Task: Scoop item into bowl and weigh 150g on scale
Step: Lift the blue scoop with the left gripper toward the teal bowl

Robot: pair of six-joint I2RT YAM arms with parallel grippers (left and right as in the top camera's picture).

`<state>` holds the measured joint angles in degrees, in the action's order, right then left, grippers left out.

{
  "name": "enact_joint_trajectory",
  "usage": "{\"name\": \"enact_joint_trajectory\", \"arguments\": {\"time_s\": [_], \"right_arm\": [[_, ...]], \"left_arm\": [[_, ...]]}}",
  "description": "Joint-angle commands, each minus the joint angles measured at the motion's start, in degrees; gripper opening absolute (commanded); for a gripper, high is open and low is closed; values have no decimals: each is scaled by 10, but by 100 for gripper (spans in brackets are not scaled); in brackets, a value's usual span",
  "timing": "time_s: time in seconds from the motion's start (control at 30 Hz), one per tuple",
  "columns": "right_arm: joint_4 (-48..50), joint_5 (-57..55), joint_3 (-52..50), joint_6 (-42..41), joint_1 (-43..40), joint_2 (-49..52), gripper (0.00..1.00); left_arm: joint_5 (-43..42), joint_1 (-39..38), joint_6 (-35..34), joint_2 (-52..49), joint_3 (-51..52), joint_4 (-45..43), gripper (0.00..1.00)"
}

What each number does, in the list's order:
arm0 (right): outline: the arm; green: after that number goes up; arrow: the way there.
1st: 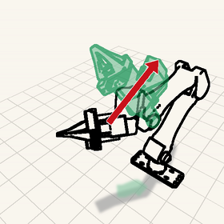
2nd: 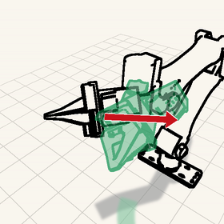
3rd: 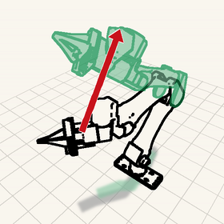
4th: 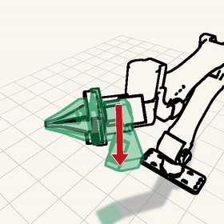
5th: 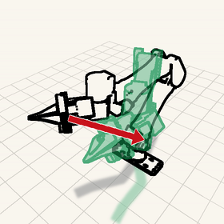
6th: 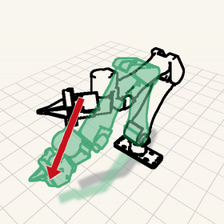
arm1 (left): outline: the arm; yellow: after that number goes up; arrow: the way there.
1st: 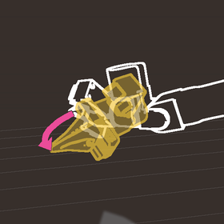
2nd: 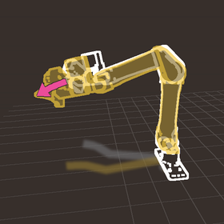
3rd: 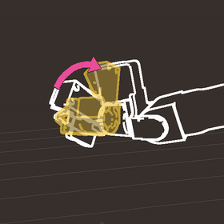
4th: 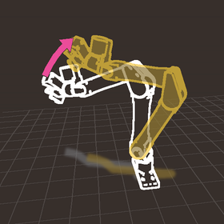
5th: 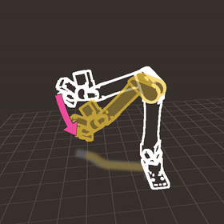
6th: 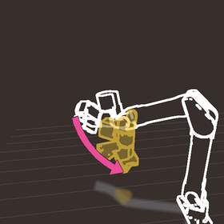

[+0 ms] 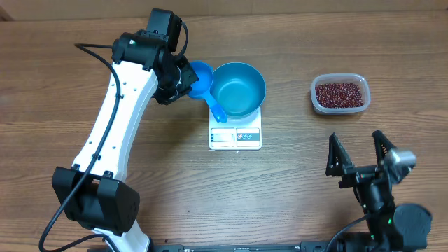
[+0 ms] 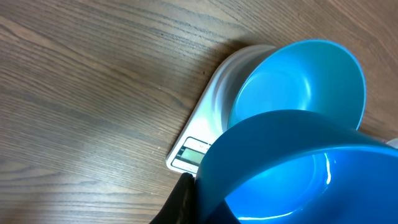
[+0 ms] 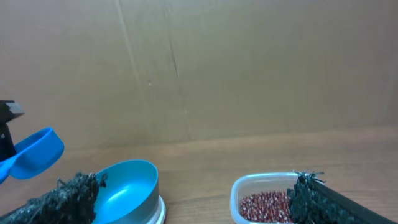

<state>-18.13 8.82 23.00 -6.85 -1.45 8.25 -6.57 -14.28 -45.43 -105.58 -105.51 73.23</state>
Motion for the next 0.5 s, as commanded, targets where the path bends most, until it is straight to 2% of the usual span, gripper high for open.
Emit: {"name": "enact_joint_trajectory", "arguments": {"time_s": [0.0, 0.23, 0.37, 0.47], "right_arm": [[-40, 3, 80, -6, 1, 92, 100], [-149, 61, 244, -6, 1, 302, 100], [-172, 186, 315, -7, 1, 419, 100], [-143, 323, 333, -7, 1, 490, 100]], "left_arm": [[9, -1, -50, 15, -13, -3, 4], [10, -1, -109, 15, -13, -15, 5], [10, -1, -120, 15, -13, -15, 4], [12, -1, -128, 15, -13, -17, 4]]}}
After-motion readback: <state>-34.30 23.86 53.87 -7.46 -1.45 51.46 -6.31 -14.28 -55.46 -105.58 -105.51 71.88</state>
